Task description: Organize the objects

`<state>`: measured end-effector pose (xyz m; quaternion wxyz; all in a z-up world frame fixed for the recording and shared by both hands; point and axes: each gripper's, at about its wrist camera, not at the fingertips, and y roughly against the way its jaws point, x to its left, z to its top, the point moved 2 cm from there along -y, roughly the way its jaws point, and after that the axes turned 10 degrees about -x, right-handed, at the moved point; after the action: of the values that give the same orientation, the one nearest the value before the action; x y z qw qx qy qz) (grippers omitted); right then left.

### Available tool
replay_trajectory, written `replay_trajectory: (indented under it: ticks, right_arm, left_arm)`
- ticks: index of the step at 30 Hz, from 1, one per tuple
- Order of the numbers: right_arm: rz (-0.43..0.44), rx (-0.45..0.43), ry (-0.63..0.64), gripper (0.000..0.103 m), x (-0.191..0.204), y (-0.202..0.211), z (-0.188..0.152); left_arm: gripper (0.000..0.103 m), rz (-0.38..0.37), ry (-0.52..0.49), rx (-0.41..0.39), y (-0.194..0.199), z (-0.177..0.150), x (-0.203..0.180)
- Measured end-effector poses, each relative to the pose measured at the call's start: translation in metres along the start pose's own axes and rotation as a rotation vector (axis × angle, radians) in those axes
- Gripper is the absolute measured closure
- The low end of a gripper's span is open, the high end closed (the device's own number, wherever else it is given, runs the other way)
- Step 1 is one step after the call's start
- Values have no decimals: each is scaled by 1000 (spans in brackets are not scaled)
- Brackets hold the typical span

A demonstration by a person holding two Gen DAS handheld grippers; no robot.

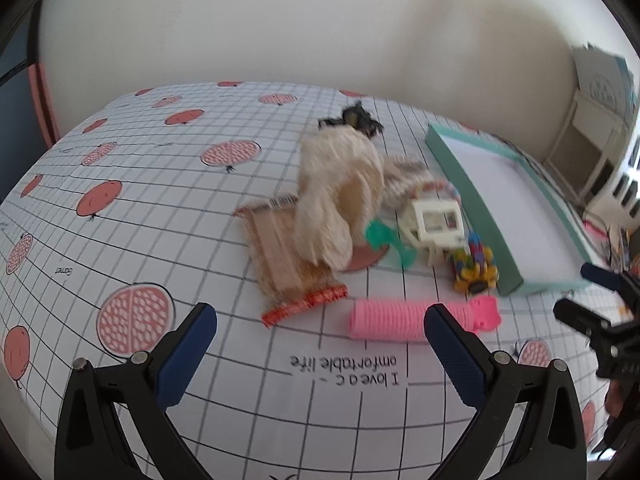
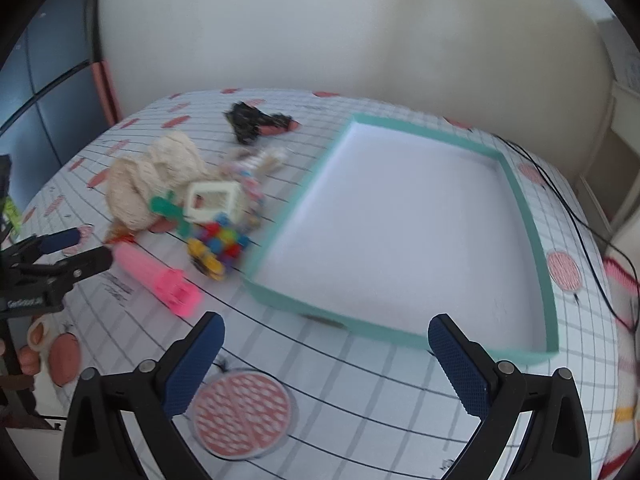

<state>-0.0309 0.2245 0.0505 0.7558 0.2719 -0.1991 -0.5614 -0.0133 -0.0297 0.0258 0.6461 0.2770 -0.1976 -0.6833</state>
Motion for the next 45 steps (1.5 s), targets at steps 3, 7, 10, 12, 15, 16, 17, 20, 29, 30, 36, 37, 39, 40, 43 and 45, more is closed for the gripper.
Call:
replay_trajectory:
  ticks: [3,7,10,12,15,16,17,20,29,30,36,37,39,40,43,45]
  right_arm:
    - [39,-12,35,0,17,1,11]
    - [77,-17,62,3,31,-2,21]
    - [115,-7,72,12,40,-8,30]
    - [133,6,80,18,48,-13,34]
    - [159,28,95,24,58,-21,36]
    - [163,35,96,25,60,-23,37]
    - [168,43,98,27,62,-26,37]
    - [174,58,113,29,68,-31,37]
    - [177,110,111,40,73,-47,34]
    - [177,114,108,44,74,-48,35]
    - [177,134,107,50,75,-55,34]
    - [180,138,105,51,75,-56,34]
    - [179,144,107,51,76,-59,34]
    - [178,146,108,52,77,-60,34]
    - [181,154,103,54,77,-63,34]
    - [175,160,101,55,77,-66,34]
  left_arm:
    - [0,19,1,-20,2,9,4]
    - [0,17,8,-35,3,15,8]
    - [0,16,7,-35,1,18,8]
    - [0,15,5,-36,0,18,9]
    - [0,28,-15,-30,-3,17,9]
    - [0,30,-17,-25,-4,16,9]
    - [0,24,-11,-20,-4,16,11]
    - [0,31,12,-21,-2,14,21]
    - [0,14,-4,-13,-1,9,19]
    - [0,12,-13,-9,-1,6,17]
    - [0,-15,-7,81,-7,-9,6]
    - [0,-26,-5,88,-7,-10,5]
    - [0,-37,-10,94,-5,-12,-1]
    - [0,-37,-18,95,-4,-12,-4]
    - [0,-44,-39,102,-2,-14,-13]
    - [0,-50,-45,108,-1,-14,-17]
